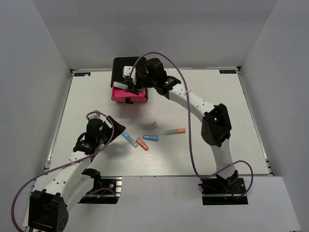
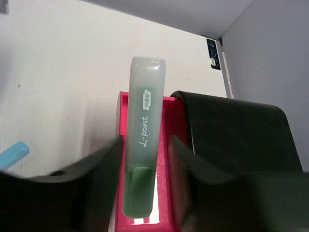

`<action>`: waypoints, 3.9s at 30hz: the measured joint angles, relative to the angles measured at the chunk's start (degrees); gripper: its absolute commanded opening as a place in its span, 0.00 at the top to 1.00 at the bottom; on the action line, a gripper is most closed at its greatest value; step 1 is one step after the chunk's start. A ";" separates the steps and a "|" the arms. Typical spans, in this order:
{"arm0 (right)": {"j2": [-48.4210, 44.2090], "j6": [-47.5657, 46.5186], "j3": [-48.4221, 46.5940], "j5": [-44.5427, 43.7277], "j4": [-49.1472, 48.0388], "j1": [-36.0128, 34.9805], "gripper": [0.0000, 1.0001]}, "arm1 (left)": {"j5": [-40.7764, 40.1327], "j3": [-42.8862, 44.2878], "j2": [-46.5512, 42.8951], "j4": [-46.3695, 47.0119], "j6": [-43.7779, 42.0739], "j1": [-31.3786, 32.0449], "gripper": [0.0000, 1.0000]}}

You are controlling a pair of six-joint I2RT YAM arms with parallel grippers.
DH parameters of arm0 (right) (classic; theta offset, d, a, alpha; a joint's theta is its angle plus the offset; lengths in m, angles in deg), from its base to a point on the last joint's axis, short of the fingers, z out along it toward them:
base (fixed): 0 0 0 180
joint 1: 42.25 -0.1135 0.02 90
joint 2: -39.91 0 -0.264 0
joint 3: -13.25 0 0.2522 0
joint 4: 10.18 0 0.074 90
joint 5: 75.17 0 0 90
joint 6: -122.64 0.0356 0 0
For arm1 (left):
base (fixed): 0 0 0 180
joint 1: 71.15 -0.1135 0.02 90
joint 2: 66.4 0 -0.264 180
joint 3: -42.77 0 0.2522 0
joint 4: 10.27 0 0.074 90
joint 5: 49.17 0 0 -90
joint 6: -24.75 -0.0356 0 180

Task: Sort the stationery into containers
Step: Place the pen in the drawer, then pick up the pen from the center of the board, then place the pen in the drawer, then pick up the pen from the center of the board.

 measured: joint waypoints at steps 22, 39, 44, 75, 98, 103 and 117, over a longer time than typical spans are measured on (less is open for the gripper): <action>-12.57 9.99 20.76 -17.14 -11.93 1.29 0.62 | 0.57 5.03 16.96 -1.20 2.19 0.85 0.38; -39.80 16.24 57.66 -21.77 -12.96 10.51 0.50 | -4.94 22.69 39.89 -14.93 5.31 8.59 0.41; -41.53 17.59 59.41 -21.73 -11.50 12.28 0.50 | -6.54 26.40 43.36 -17.27 5.66 10.86 0.51; -46.42 16.24 68.98 -19.69 -9.81 16.06 0.51 | -12.04 39.50 23.54 -12.22 8.55 13.31 0.88; -52.26 12.66 75.49 -19.26 -7.82 16.28 0.25 | -30.42 45.92 39.78 2.75 28.11 9.07 0.68; -52.28 6.27 77.09 -14.10 -7.91 16.52 0.18 | -30.60 46.56 41.66 1.51 26.91 8.90 0.36; -45.20 -18.32 76.48 1.86 -2.34 16.55 0.23 | -28.65 53.09 40.46 1.70 15.43 8.87 0.81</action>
